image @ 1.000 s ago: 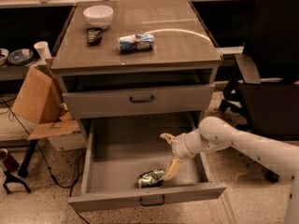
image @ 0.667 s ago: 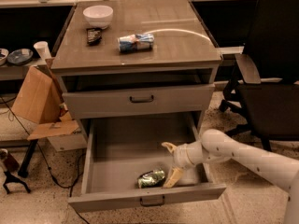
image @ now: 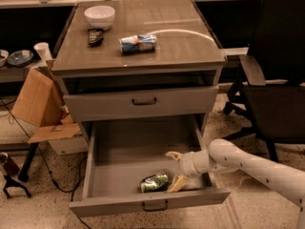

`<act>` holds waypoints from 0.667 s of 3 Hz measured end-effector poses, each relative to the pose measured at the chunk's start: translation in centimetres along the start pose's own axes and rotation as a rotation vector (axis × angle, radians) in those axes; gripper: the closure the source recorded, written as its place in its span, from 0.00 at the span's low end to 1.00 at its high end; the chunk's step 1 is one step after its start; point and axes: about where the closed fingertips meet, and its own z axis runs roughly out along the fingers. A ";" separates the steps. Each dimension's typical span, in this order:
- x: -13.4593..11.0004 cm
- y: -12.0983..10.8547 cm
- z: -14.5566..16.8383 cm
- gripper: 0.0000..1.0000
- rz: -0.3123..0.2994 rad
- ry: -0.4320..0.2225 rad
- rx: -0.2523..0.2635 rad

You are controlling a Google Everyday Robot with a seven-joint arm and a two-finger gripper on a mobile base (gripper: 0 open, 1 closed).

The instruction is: Pick green can from middle drawer and place on counter

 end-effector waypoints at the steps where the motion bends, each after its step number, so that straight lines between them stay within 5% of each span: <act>1: -0.3 0.0 -0.3 0.42 0.000 0.000 0.000; 2: -0.6 0.0 -0.5 0.44 0.005 -0.008 0.005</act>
Offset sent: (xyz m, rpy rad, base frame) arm 0.0068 -0.0061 0.0076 0.1115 -0.0406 -0.1461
